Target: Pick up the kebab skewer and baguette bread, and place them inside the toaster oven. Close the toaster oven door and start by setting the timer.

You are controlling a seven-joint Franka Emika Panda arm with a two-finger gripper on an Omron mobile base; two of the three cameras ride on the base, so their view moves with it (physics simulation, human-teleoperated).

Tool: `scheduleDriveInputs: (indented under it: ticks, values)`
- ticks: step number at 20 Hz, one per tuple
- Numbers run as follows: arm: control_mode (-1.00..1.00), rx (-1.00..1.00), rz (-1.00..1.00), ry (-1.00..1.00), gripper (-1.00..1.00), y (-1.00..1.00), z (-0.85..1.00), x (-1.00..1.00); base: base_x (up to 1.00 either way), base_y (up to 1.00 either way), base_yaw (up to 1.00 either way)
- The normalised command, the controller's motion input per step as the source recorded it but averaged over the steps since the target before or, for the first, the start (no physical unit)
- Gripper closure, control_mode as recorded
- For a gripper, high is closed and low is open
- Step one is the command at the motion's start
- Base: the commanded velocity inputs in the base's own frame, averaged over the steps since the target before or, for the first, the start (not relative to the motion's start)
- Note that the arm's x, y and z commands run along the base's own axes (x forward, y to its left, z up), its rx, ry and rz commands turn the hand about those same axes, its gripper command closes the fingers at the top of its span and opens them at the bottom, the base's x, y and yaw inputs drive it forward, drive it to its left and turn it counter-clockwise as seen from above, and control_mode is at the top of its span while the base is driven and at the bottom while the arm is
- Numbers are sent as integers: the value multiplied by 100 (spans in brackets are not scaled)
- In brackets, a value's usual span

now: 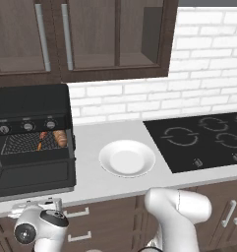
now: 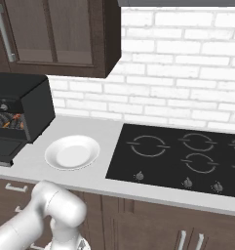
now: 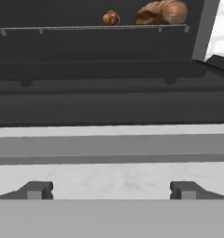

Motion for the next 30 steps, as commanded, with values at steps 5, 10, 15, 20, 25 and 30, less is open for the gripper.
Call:
scheduleDriveInputs:
  ticks: [5,10,15,20,25,30]
  values:
    - [-100,0,6,0,-100,0,-2,29,0,0,0]
    - [-100,0,3,-1,-100,0,-2,21,0,0,0]
    - [-100,0,0,-11,-100,0,2,17,0,0,0]
    - [-100,0,0,-16,-100,0,21,11,0,0,0]
    - [-100,2,0,-13,-100,0,25,25,0,0,0]
    - [-100,4,0,-11,-100,0,39,28,0,0,0]
